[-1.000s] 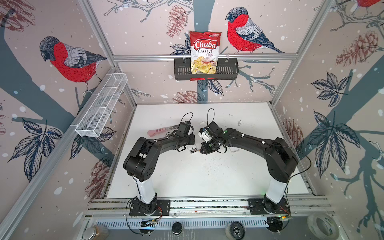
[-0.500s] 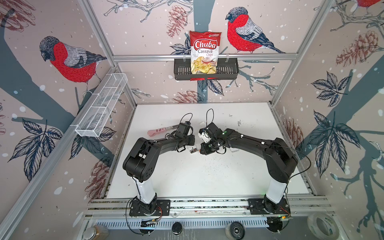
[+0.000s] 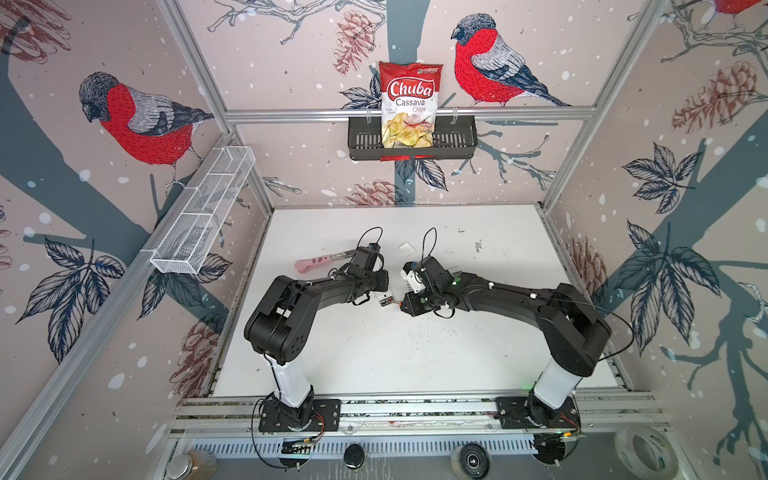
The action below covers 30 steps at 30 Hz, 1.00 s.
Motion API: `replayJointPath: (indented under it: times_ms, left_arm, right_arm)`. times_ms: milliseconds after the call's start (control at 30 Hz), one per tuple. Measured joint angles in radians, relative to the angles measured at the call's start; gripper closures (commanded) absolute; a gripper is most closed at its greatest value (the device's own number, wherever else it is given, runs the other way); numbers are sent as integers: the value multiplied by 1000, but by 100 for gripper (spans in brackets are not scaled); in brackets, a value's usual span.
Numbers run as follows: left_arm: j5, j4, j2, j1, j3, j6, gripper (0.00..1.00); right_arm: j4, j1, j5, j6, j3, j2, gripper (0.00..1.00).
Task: Unload the batteries from the remote control
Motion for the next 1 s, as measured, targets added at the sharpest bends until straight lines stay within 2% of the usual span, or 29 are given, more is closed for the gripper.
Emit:
replayJointPath:
  times_ms: [333, 533, 667, 1000]
  left_arm:
    - [4, 5, -4, 4, -8, 0, 79]
    - [10, 13, -2, 4, -10, 0, 80]
    - [12, 17, -1, 4, -10, 0, 80]
    - [19, 13, -5, 5, -12, 0, 80]
  right_arm:
    - [237, 18, 46, 76, -190, -81, 100]
    - [297, 21, 53, 102, -231, -92, 100]
    - [235, 21, 48, 100, -177, -74, 100]
    - [-93, 21, 17, 16, 85, 24, 100]
